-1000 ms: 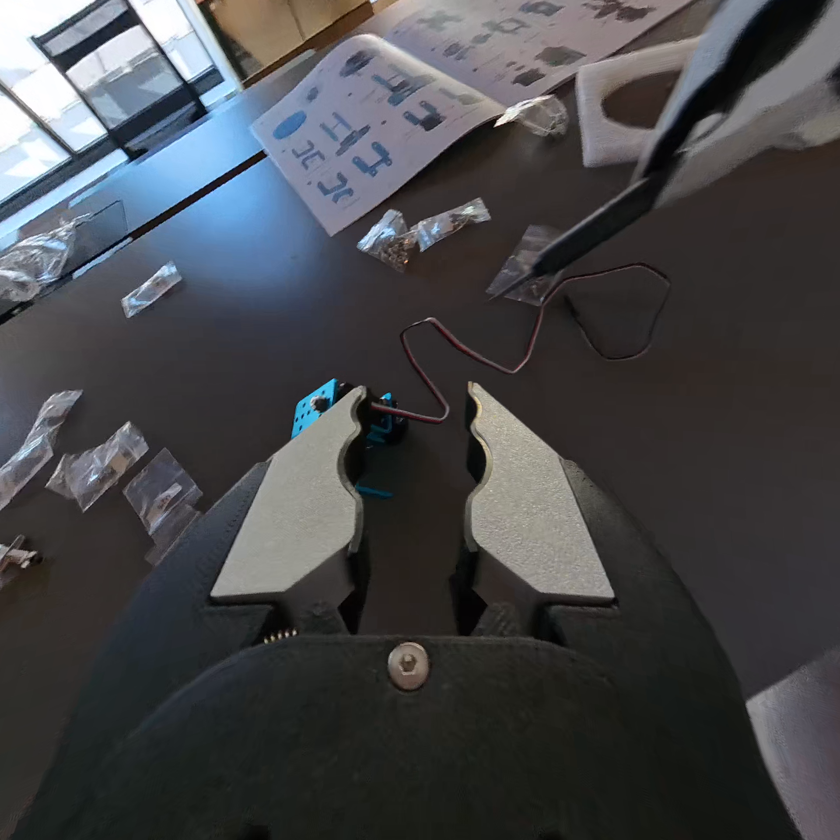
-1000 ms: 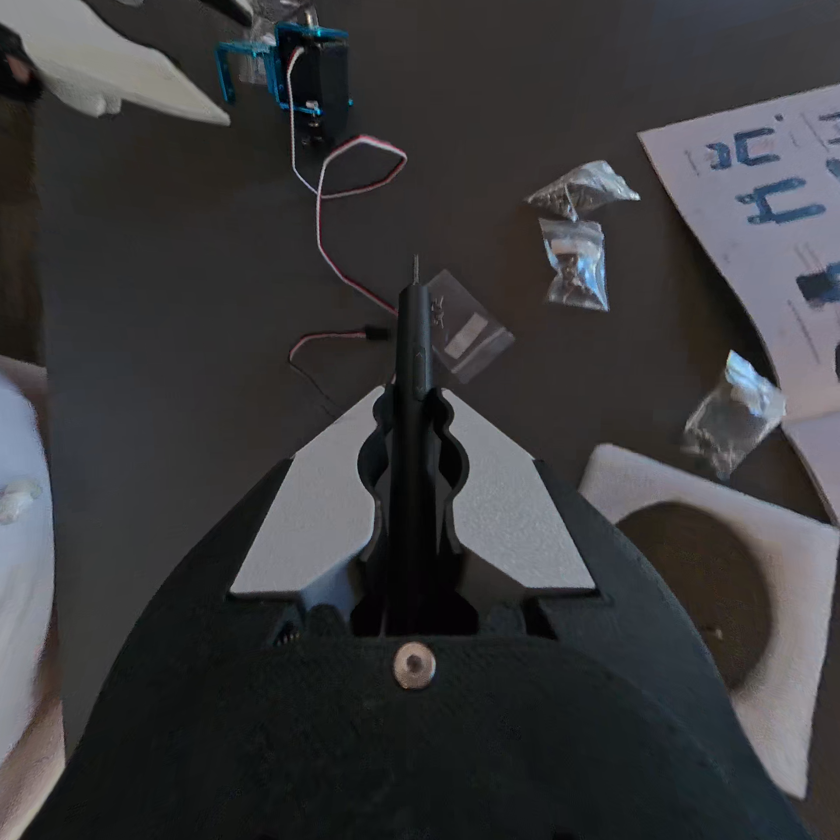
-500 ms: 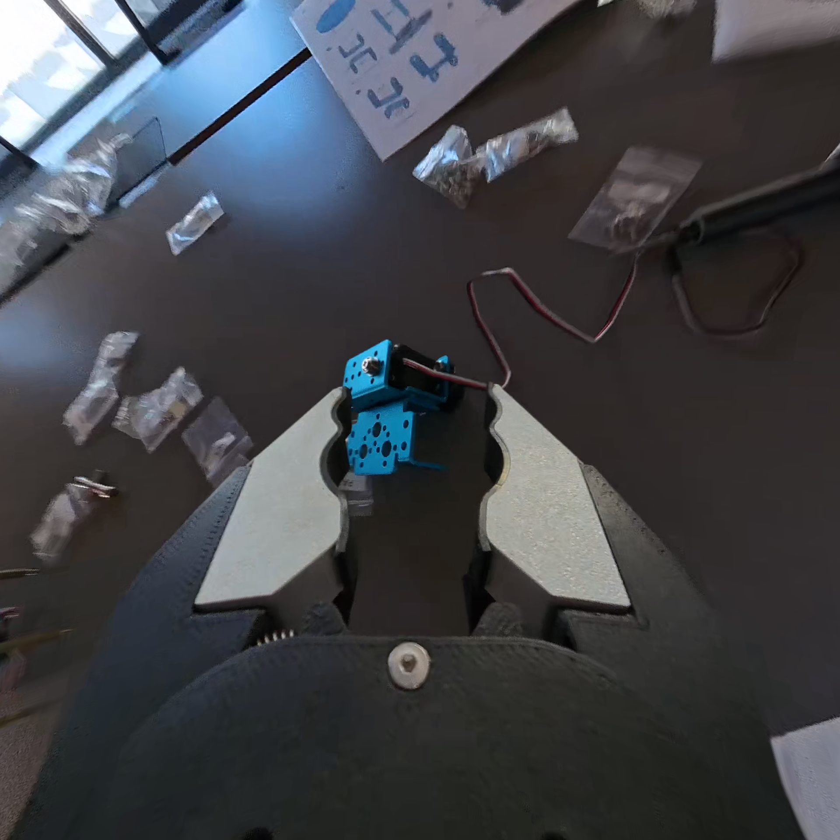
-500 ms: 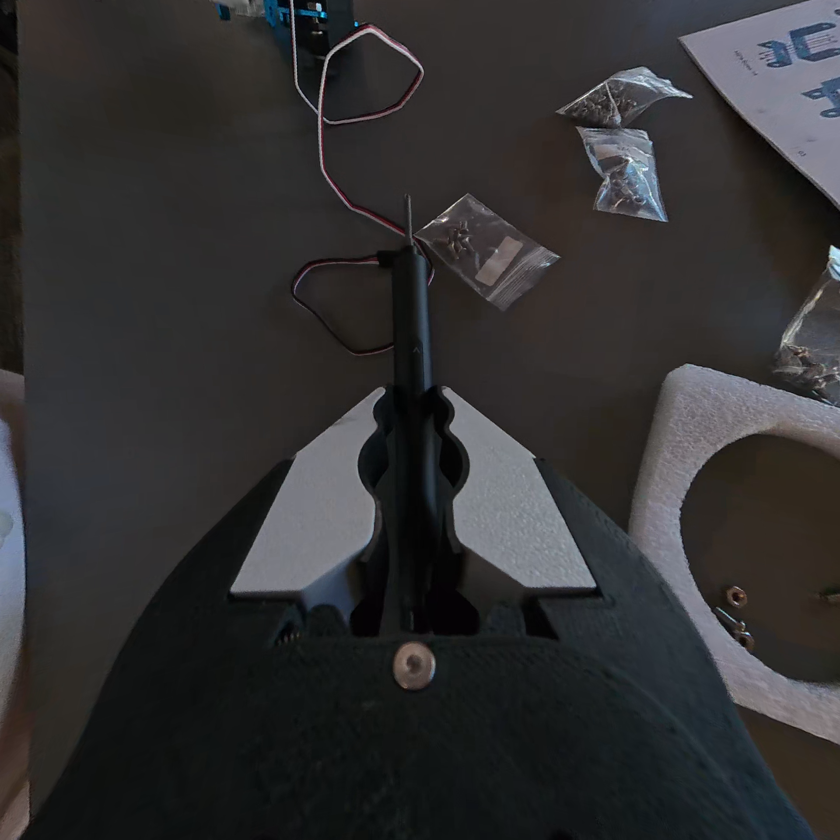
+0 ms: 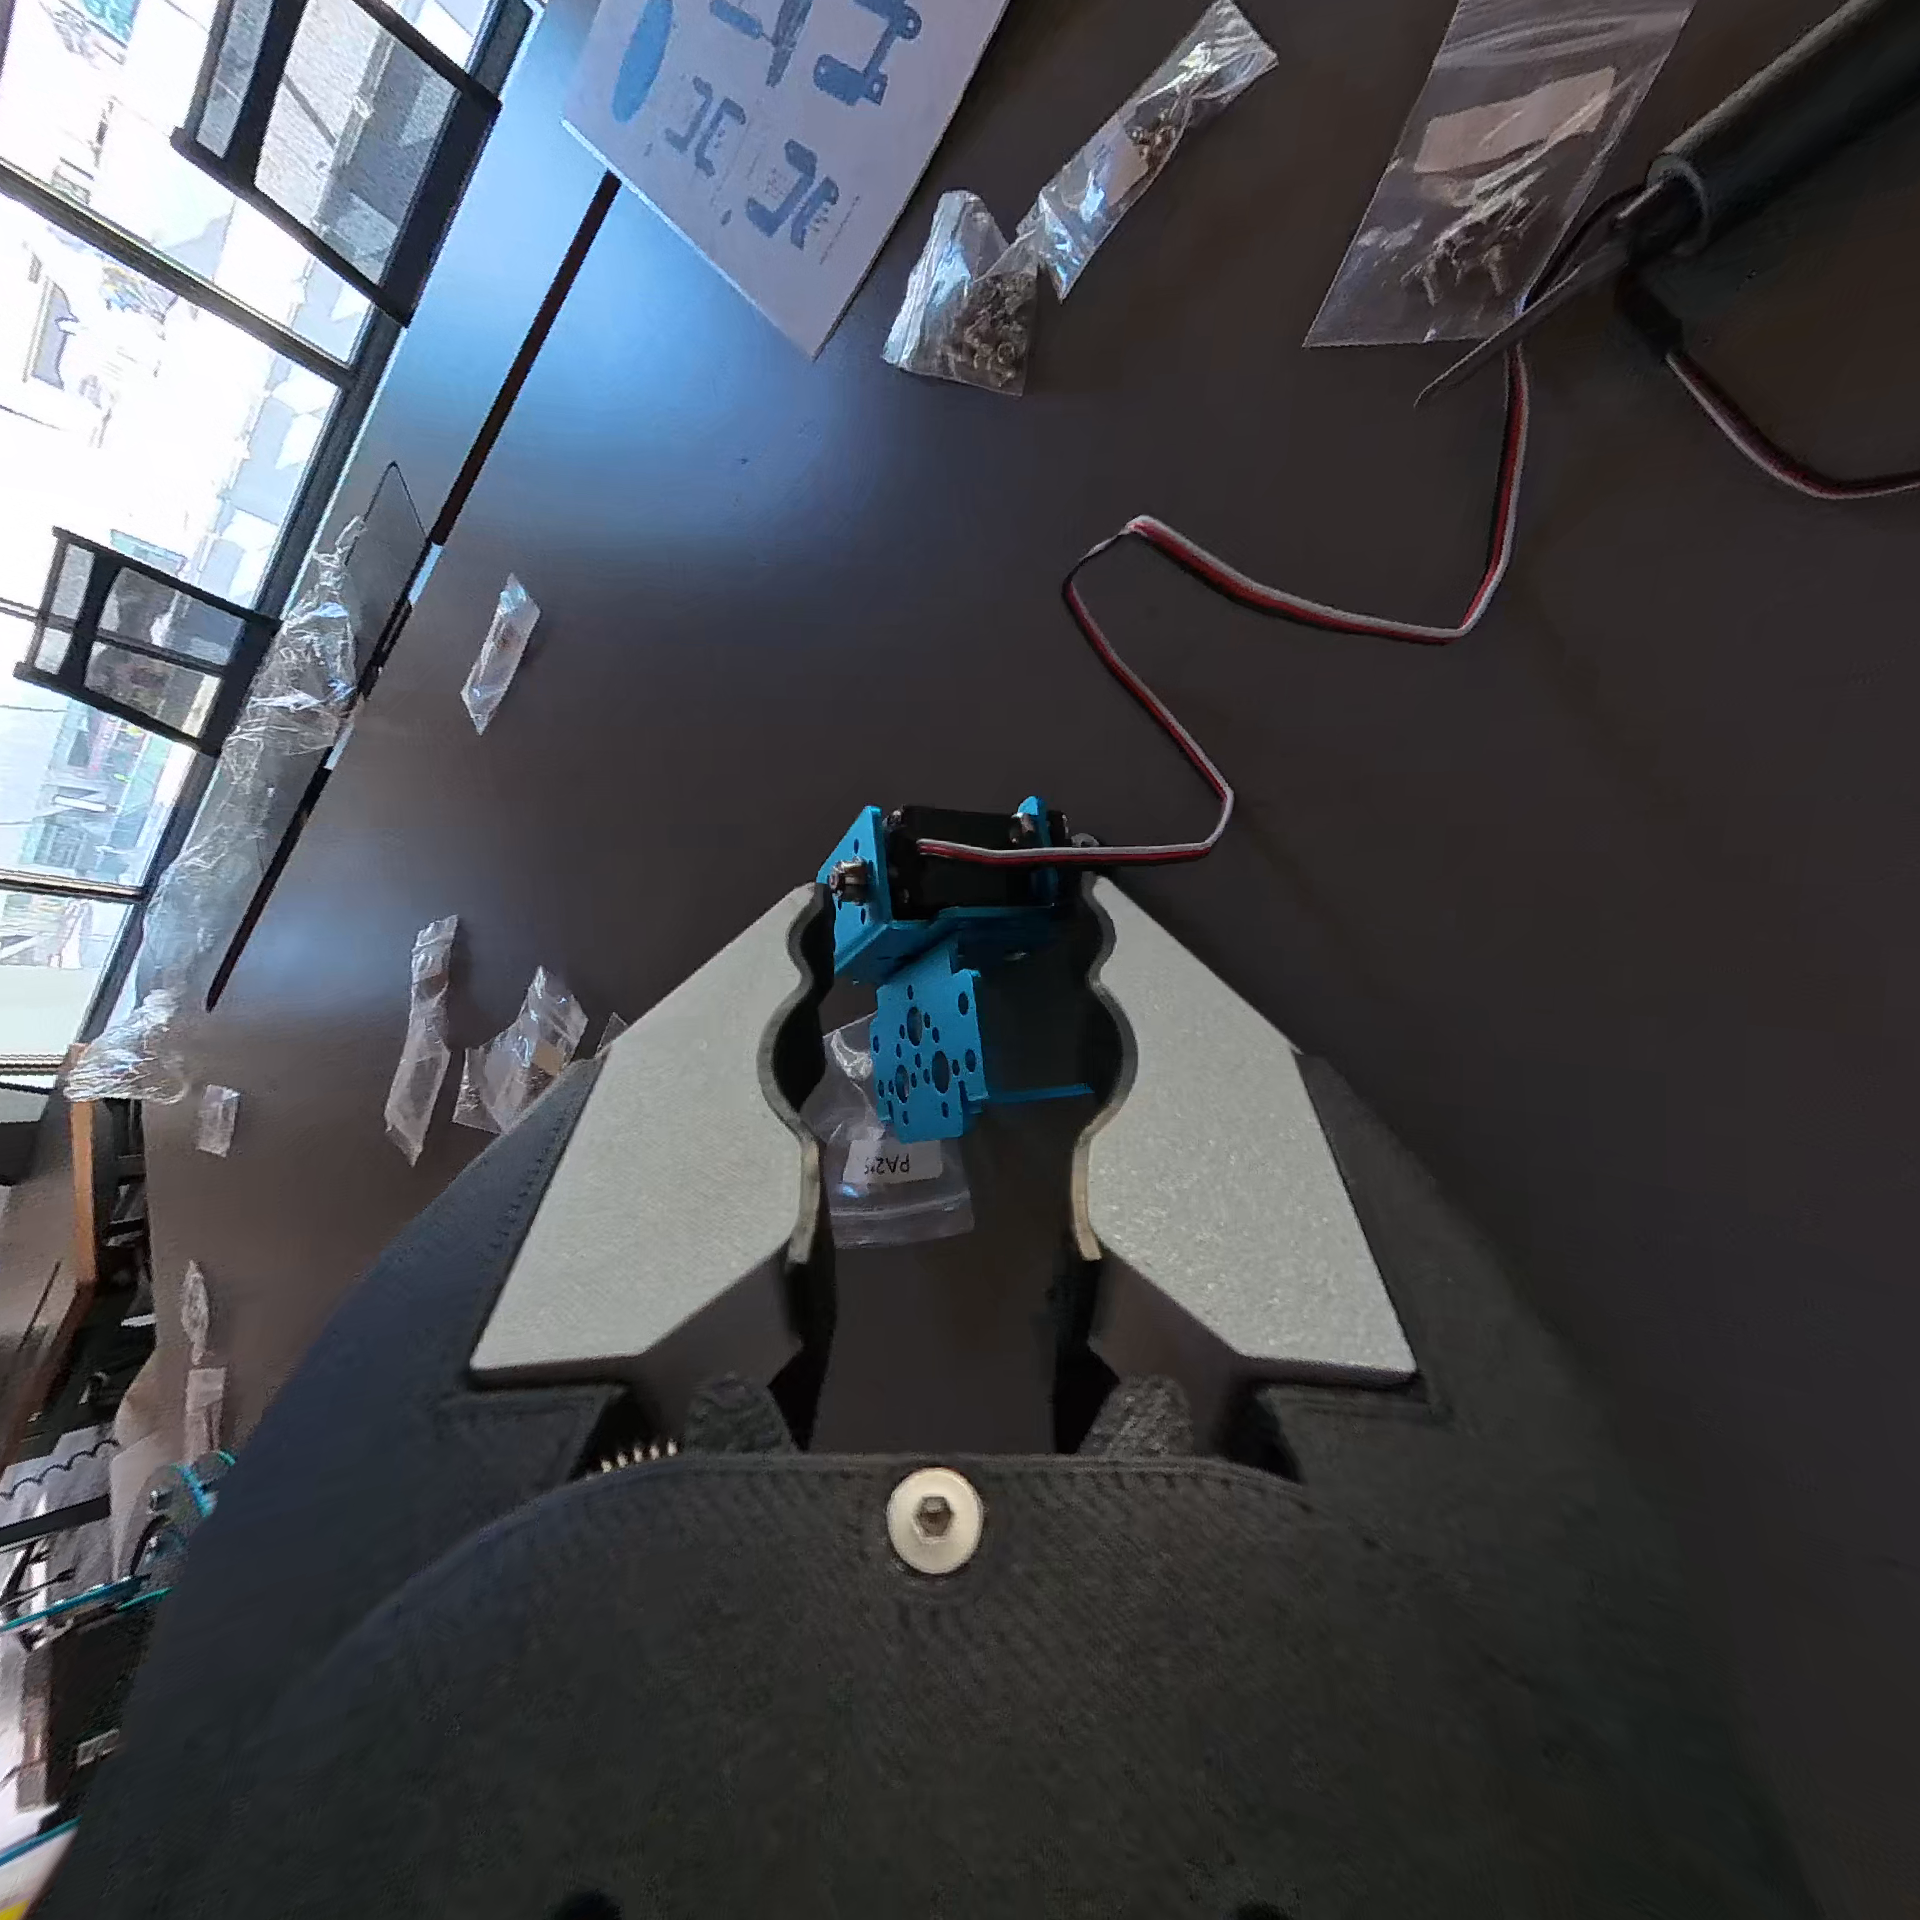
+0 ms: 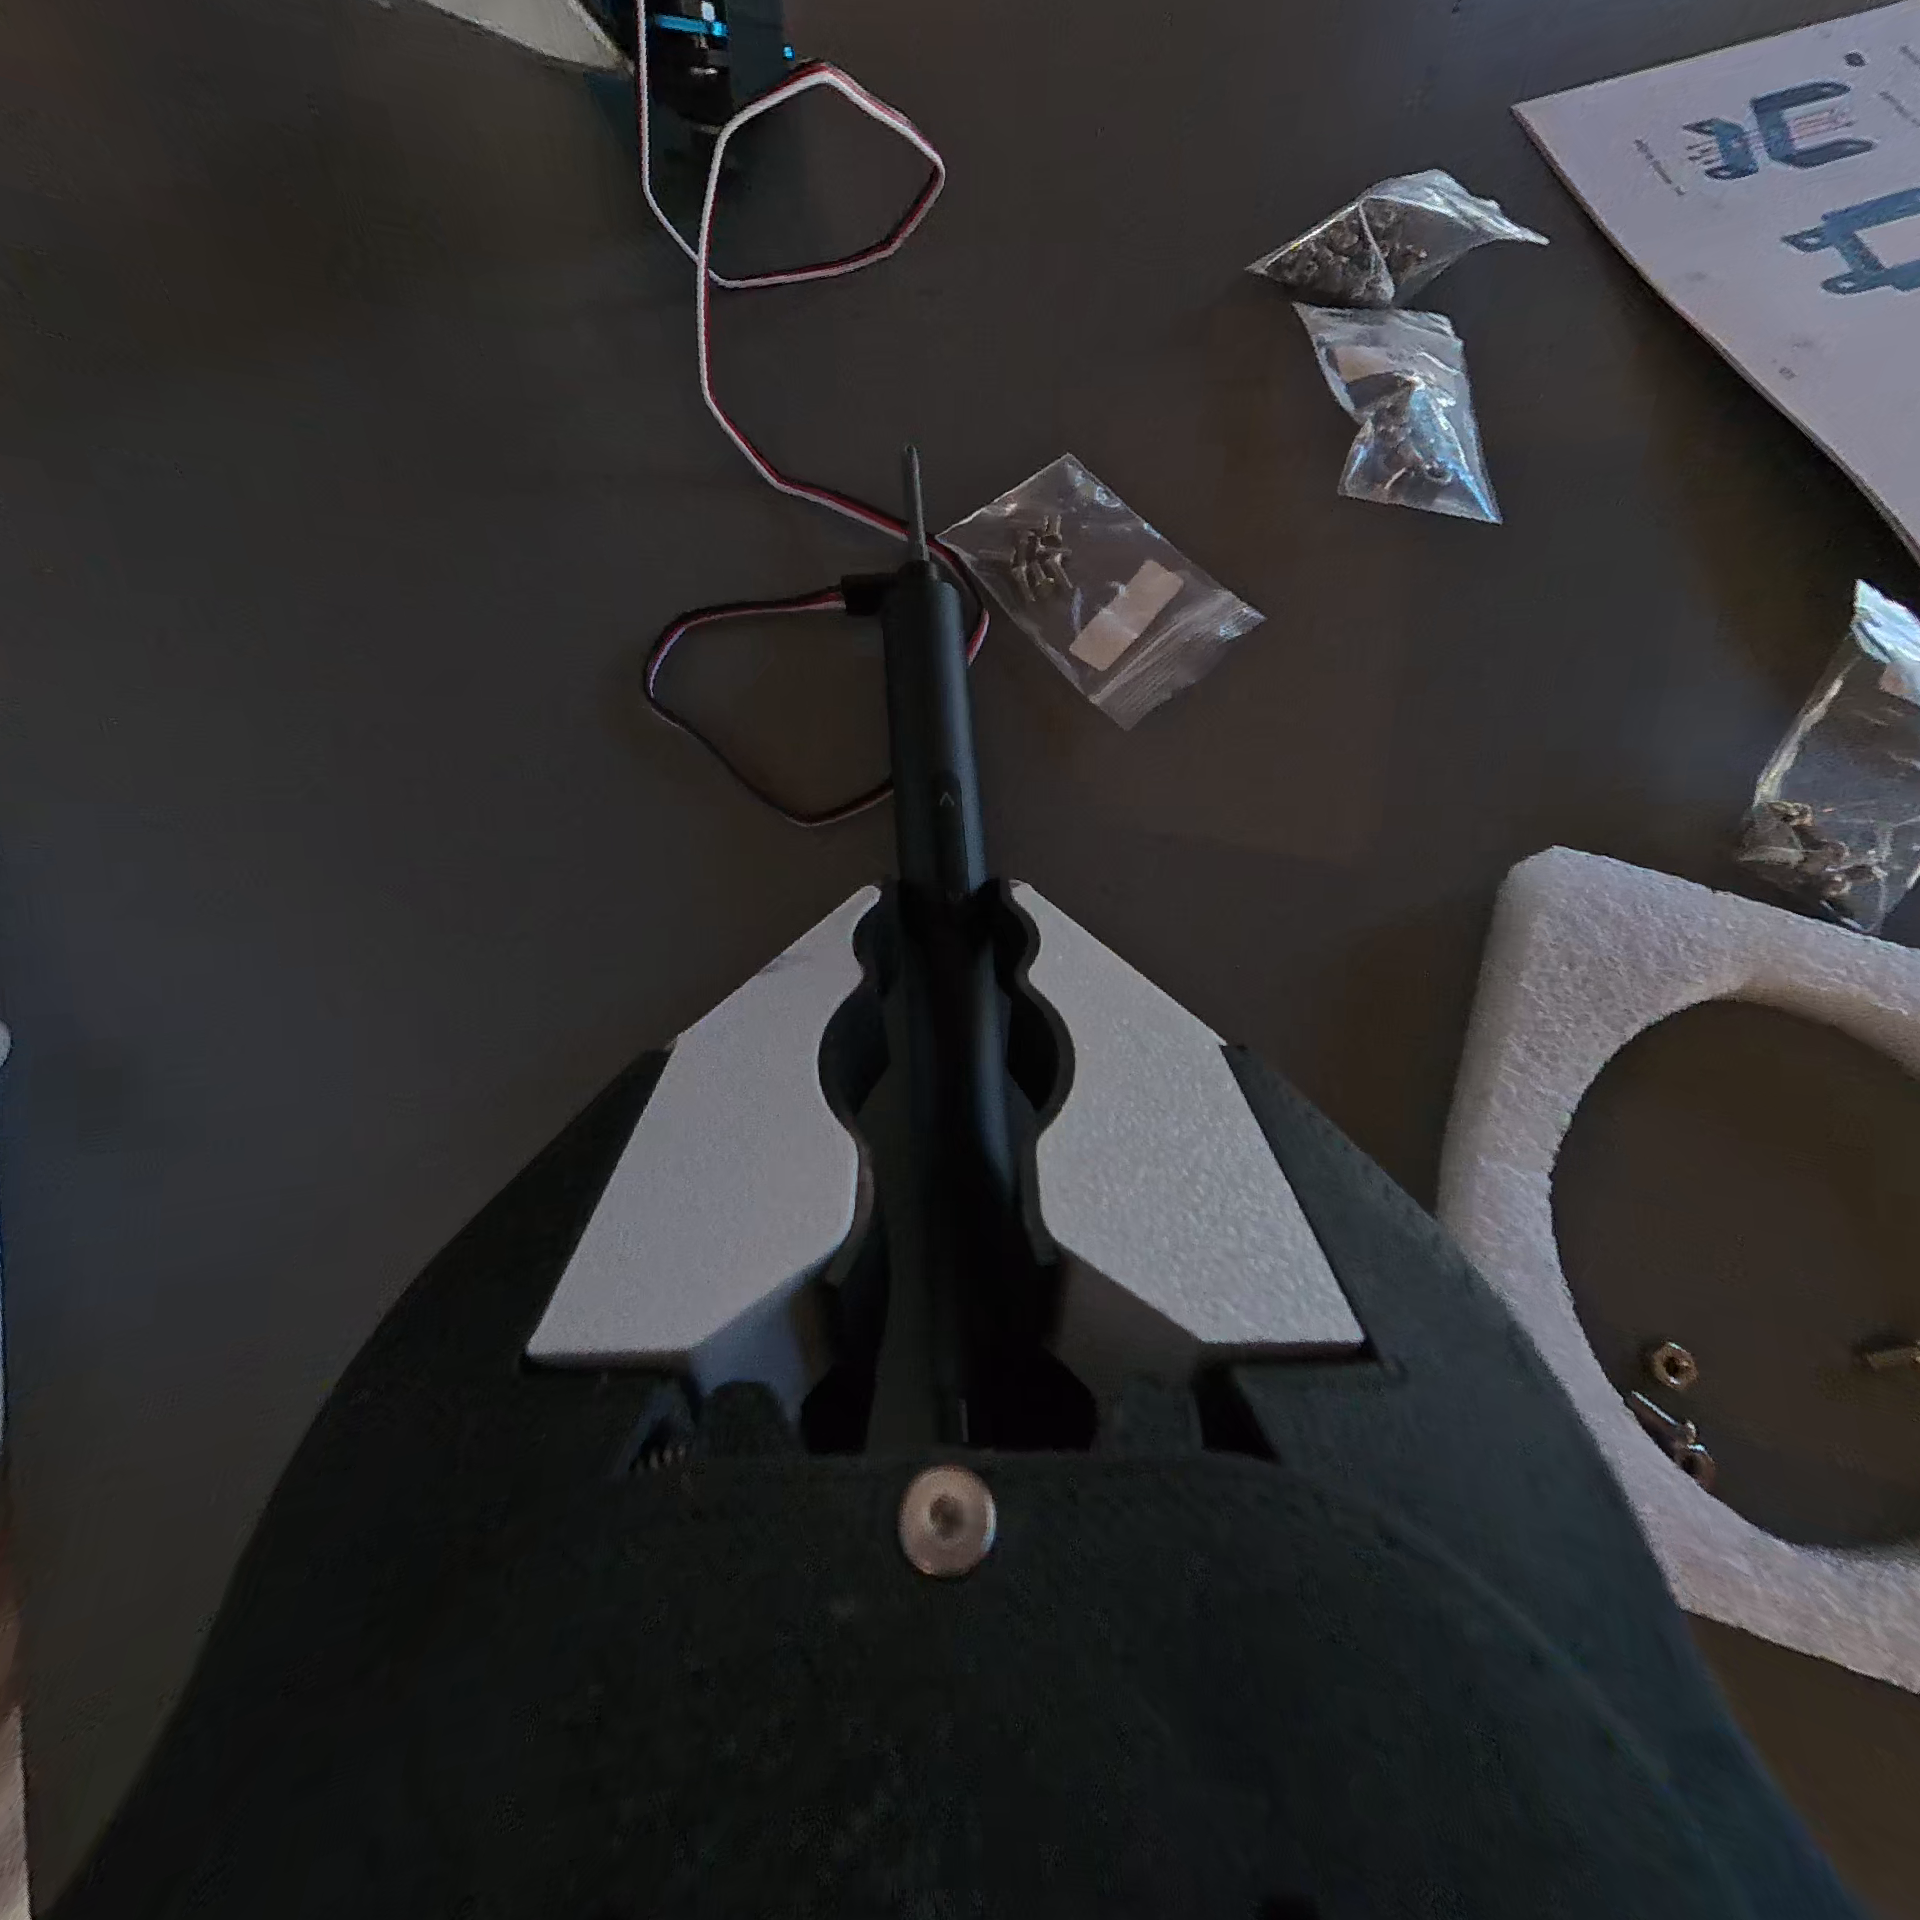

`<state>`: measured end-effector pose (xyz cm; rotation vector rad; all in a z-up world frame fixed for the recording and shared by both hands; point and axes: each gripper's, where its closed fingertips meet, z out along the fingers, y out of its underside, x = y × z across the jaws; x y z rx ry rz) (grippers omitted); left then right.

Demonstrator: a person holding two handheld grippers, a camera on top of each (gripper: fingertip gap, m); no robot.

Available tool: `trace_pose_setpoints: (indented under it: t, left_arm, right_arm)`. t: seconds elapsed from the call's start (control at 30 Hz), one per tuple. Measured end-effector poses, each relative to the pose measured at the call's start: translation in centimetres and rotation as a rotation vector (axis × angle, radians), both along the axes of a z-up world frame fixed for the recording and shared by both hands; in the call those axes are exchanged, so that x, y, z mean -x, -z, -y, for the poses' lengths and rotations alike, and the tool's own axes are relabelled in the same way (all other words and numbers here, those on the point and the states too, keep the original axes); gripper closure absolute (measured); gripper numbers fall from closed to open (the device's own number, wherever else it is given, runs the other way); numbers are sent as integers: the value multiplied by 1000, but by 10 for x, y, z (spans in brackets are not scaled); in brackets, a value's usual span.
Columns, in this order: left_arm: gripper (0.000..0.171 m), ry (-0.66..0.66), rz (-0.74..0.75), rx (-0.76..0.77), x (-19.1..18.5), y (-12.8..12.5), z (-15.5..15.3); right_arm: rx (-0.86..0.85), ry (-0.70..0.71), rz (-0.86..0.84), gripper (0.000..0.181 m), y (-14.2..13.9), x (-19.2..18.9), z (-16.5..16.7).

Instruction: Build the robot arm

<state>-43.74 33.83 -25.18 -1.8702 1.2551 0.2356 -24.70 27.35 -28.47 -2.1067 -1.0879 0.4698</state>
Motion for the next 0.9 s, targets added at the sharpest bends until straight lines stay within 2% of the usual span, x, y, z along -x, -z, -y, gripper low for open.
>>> trace_pose_setpoints:
  t: [0.37, 0.43, 0.5, 0.63, 0.7, 0.77, 0.83, 0.9]
  left_arm:
    - [123, 27, -19, -105, -6, -6, 5]
    - [122, 21, 11, -84, -5, -6, 8]
    - [123, 10, 74, -47, -2, -9, 11]
    - [123, -24, 357, 119, 6, -22, 18]
    - [115, -45, 462, 188, 17, -25, 12]
    - [111, -35, 551, 249, 23, -24, 5]
    - [103, -24, 624, 304, 24, -20, 0]
    - [104, 1, 660, 314, 22, -17, -3]
  right_arm:
    - [2, 27, 29, 164, 1, 2, -2]
    - [-3, 27, 61, 156, 2, 0, -3]
    - [-22, 16, 53, 144, -5, 3, -4]
    - [-122, -50, -82, 144, -48, 29, -10]
    - [-169, -61, -164, 144, -67, 51, -20]
    - [-147, -103, -231, 143, -72, 81, -28]
    - [-128, -169, -299, 130, -75, 114, -31]
    - [-127, -231, -344, 129, -76, 141, -33]
